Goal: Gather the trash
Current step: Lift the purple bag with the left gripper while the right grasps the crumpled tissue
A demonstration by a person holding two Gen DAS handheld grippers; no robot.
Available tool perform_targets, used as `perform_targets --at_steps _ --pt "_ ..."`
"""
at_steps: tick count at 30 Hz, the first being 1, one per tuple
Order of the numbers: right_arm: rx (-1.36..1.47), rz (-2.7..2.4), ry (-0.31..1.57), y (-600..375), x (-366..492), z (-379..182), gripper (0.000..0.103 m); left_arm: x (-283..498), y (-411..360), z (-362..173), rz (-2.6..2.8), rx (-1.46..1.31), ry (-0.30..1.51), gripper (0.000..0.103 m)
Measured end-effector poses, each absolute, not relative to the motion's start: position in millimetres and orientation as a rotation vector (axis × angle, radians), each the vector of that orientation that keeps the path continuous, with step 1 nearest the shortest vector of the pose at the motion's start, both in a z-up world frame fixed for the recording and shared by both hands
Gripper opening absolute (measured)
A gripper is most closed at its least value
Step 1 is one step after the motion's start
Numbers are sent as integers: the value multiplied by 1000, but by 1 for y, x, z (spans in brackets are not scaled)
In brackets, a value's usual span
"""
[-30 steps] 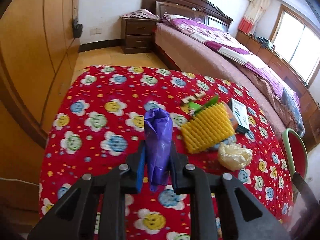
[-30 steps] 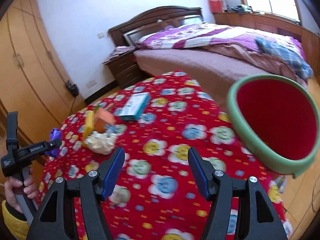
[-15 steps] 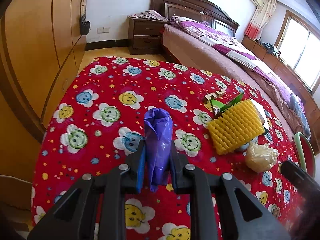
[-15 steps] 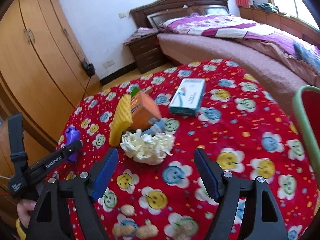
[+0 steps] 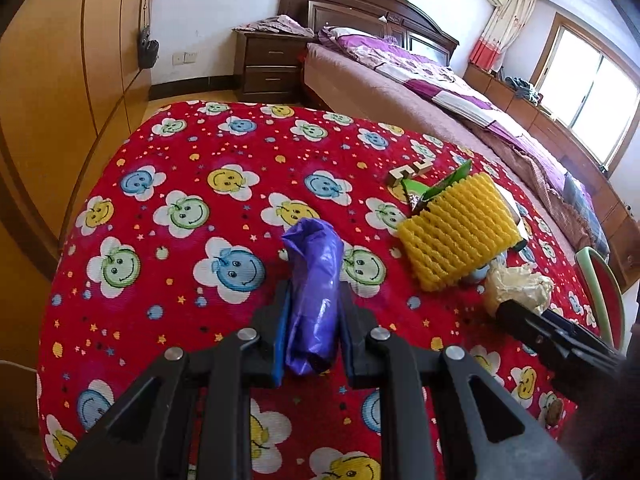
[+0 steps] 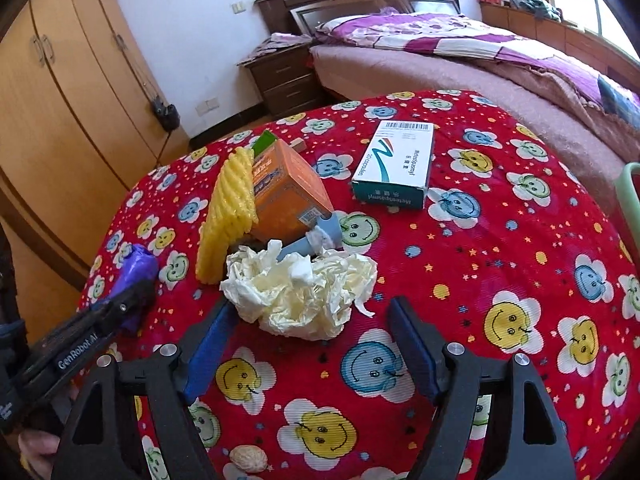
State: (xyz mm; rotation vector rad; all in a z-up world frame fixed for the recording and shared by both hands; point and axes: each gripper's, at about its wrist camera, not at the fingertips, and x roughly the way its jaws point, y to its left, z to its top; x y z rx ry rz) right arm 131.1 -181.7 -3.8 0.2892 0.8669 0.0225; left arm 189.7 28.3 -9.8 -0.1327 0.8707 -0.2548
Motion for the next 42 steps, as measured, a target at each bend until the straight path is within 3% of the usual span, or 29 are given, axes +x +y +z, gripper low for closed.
perform_targets --at_steps 1,2,3,7,27,42 --pt "290 23 863 -182 131 -3 70 189 28 -10 -255 -131 870 21" --pt "291 34 864 -181 131 -3 55 189 27 -10 -257 -133 867 21" --pt "292 52 870 -180 131 -4 47 189 27 -10 -257 -133 866 21" --pt "230 56 847 -171 126 2 38 188 28 -10 -254 -142 866 21" --pt "296 1 759 -217 48 29 36 175 26 -1 -239 -130 798 21" --pt "383 -119 698 -281 -1 42 36 143 -8 39 -277 -15 722 21"
